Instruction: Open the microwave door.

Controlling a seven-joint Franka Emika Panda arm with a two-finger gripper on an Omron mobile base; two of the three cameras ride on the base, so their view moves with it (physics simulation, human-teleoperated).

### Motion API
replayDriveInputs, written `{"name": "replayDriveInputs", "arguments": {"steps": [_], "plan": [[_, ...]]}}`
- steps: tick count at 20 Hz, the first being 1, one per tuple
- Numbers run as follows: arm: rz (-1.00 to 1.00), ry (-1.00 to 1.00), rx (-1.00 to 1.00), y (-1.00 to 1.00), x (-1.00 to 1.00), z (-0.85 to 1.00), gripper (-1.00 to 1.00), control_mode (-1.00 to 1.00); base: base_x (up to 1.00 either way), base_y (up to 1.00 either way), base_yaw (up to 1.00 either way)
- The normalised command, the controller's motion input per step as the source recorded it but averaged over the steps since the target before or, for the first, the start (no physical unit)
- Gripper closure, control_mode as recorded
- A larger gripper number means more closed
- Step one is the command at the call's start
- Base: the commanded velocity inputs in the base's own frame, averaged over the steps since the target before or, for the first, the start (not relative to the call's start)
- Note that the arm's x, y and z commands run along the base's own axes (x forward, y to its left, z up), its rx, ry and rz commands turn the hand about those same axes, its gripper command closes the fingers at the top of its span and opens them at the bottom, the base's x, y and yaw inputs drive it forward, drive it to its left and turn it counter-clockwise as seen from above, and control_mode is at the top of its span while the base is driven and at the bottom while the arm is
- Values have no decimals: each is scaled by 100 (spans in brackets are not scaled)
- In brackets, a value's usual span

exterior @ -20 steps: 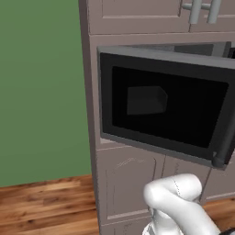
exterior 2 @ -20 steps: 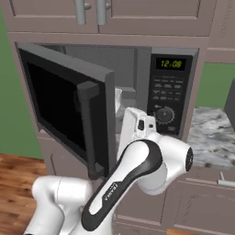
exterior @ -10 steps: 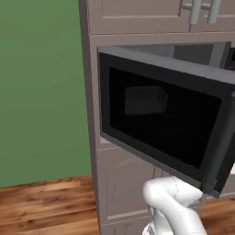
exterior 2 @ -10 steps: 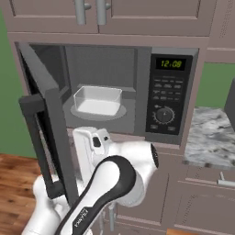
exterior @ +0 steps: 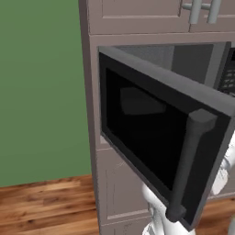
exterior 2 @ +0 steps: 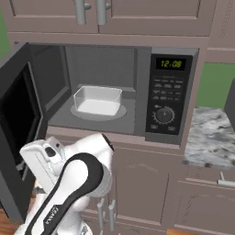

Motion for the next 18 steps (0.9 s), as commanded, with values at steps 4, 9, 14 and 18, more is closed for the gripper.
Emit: {"name": "replayDriveInputs", "arguments": {"steps": [4, 9, 14, 18], "plan": [[10, -45, 0, 100, -7, -27, -100, -100, 0, 0, 0], [-6, -51, 0, 100, 41, 0, -100, -100, 0, 0, 0], [-21, -49, 2, 100, 53, 0, -100, -100, 0, 0, 0], [-23, -53, 7, 100, 19, 0, -100, -100, 0, 0, 0]]}}
